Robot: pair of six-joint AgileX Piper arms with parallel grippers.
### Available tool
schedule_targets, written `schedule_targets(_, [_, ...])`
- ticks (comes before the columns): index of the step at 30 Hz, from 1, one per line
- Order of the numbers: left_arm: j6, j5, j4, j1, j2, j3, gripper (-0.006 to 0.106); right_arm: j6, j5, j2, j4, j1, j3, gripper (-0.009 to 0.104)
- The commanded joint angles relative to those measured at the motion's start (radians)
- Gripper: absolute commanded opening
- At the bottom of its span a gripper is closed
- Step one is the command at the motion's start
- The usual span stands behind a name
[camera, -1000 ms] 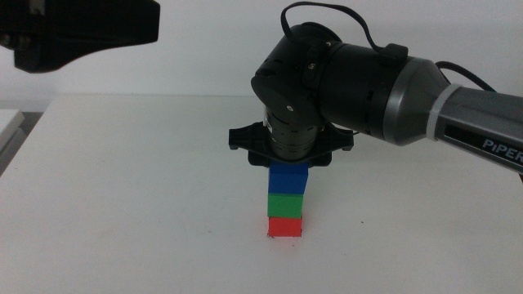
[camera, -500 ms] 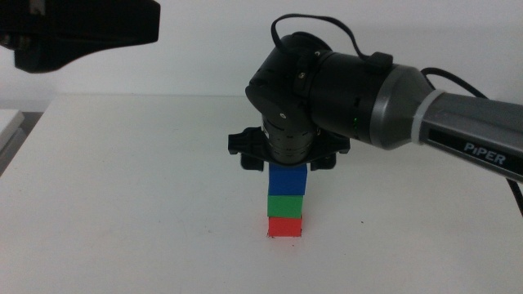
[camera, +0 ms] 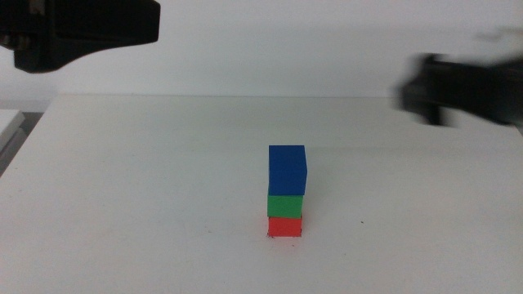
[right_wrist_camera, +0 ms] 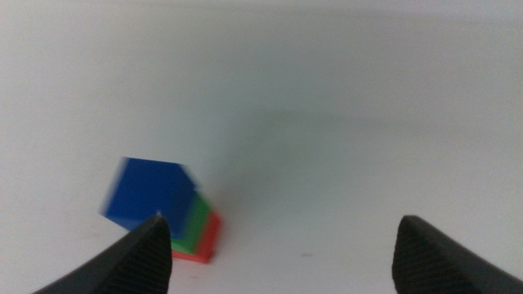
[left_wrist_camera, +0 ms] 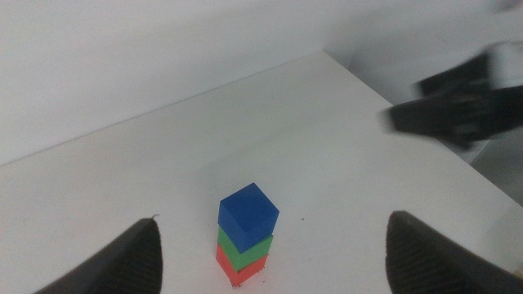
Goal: Stack red cubes first, then green, then blue cubes in a specific spot.
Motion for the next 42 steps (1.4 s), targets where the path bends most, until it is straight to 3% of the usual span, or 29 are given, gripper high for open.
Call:
schedule_targets(1, [-0.001,-0.013,0.003,0.0,-0.002,0.001,0.094,-0.178,-0.108,-0.199,0.107,-0.105,0.141,0.09])
schedule_targets(4, [-0.001,-0.013,0.003,0.0,-0.002,0.001,0.094,-0.4,-0.193,-0.387,0.293,-0.302,0.252,0.09])
schedule_targets(5, [-0.001,-0.013,0.003,0.0,-0.002,0.001,0.094,-0.545,-0.194,-0.449,0.396,-0.438,0.291,0.09])
schedule_targets(8, [-0.001,-0.013,0.005,0.0,-0.002,0.001,0.094,-0.68,-0.201,-0.474,0.531,-0.552,0.32,0.09])
schedule_targets(9, [-0.001,-0.013,0.005,0.0,-0.002,0.001,0.094,-0.697,-0.216,-0.475,0.547,-0.556,0.323,0.09])
schedule_targets(28, [-0.001,-0.013,0.033,0.0,-0.002,0.001,0.094,-0.696,-0.23,-0.465,0.571,-0.556,0.328,0.09])
schedule_targets(33, [-0.001,-0.036,0.088,0.0,-0.007,0.022,0.094,-0.696,-0.23,-0.465,0.571,-0.556,0.328,0.09])
schedule_targets(38, [-0.001,-0.284,0.139,0.055,-0.104,0.221,0.094,-0.696,-0.207,-0.465,0.592,-0.556,0.328,0.09])
schedule_targets(42, [-0.001,-0.469,0.253,0.147,-0.238,0.458,0.094,-0.696,-0.19,-0.489,0.639,-0.556,0.356,0.09])
